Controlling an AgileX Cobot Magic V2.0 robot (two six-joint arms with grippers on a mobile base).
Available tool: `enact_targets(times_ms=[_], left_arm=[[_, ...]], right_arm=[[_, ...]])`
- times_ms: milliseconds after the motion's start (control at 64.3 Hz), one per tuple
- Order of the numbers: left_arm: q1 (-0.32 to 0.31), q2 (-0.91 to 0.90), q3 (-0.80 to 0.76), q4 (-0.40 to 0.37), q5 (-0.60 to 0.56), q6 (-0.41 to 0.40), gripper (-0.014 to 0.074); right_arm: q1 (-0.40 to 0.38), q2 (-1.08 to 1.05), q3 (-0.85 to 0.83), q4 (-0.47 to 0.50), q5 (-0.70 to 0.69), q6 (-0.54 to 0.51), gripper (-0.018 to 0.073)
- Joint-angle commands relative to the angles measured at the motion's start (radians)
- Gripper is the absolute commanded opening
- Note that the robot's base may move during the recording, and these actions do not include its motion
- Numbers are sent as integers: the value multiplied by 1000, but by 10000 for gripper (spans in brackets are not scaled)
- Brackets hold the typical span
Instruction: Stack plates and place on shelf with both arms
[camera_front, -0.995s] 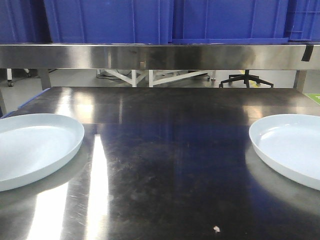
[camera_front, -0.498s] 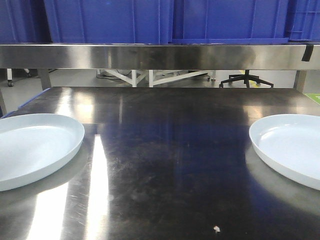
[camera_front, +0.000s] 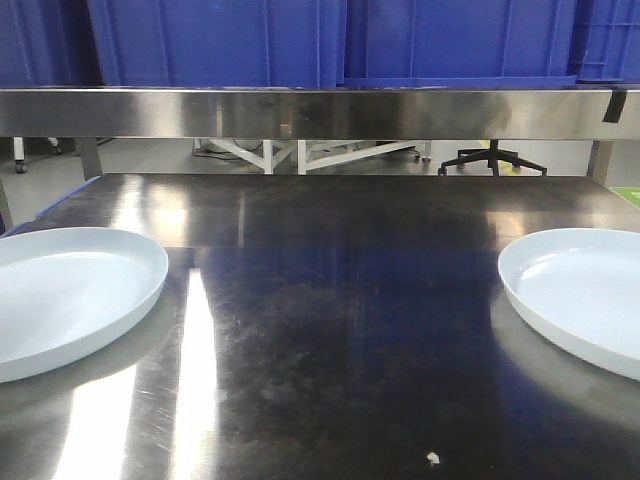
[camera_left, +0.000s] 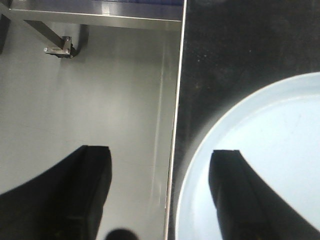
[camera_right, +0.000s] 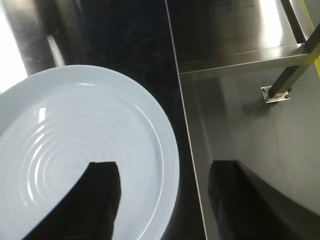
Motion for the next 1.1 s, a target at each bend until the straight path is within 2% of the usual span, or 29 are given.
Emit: enact_targets(times_ms=[0,187,311,684,746,793,824,871,886,964,1089], left_arm=[[3,-30,-31,-4,-33,-9,466],[3,-4,-31,-4,-31,-9,466],[3,28,-31,-33,-29,-9,466],[2,82,-31,-30,-28,-9,463],[2,87,-31,-32,-28,-9,414],[2,87,-31,-32,-28,-9,338],[2,82,-31,-32,-28,-9,268],[2,78,-31,-40,-27,-9,100],[2,75,-31,-42,-27,-9,80],[-4,56,-31,-56,-25,-9,111],[-39,8,-42,-57,-14,-9,91]], right_arm=[[-5,-5,-37,-14,-56,-3,501],[-5,-5,-37,-14,-56,-3,501],[-5,-5,-37,-14,-54,-3,501],[-5,-5,-37,-14,-53,-3,501],[-5,-5,-37,-14,-53,-3,501],[-5,-5,-37,-14,-53,-3,501],[-5,-5,-37,-14,-53,-3,501],[-5,-5,-37,-14,-54,-3,501],[-5,-5,-37,-14,-54,-3,501],[-5,-5,-37,-14,-54,-3,501],[-5,-5,-37,-14,-54,-3,501]])
